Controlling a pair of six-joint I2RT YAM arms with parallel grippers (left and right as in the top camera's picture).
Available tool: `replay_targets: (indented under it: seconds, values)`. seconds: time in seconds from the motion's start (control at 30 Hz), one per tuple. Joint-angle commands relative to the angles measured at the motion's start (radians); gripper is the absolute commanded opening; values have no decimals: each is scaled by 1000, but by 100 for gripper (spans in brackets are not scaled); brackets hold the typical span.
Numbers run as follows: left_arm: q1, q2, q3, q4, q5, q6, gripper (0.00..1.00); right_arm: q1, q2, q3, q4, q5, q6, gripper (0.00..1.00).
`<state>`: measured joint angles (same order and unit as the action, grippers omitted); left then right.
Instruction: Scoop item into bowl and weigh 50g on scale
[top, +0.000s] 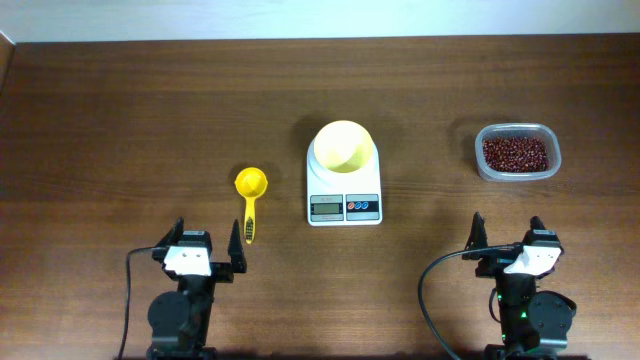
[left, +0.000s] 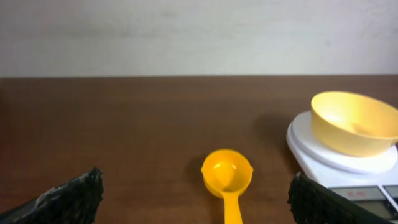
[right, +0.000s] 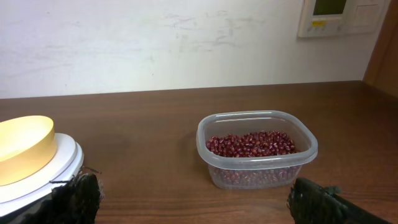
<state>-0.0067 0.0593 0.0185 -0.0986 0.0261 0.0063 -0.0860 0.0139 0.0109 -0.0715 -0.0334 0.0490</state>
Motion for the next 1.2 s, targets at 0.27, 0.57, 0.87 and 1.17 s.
replay_targets:
  seconds: [0.27,0.57,0.87,1.17]
  values:
    - [5,174,134,-31,4,-13,99,7,-10,-5,-5,12,1,99]
    - [5,510,370,-71,-1,14,99,7,-10,-5,-5,12,1,99]
    - [6,1054,821,-372,-7,24,99,7,-10,-5,-5,12,1,99]
    - [6,1533,1265,-701,-7,24,99,7,-10,-5,-5,12,1,99]
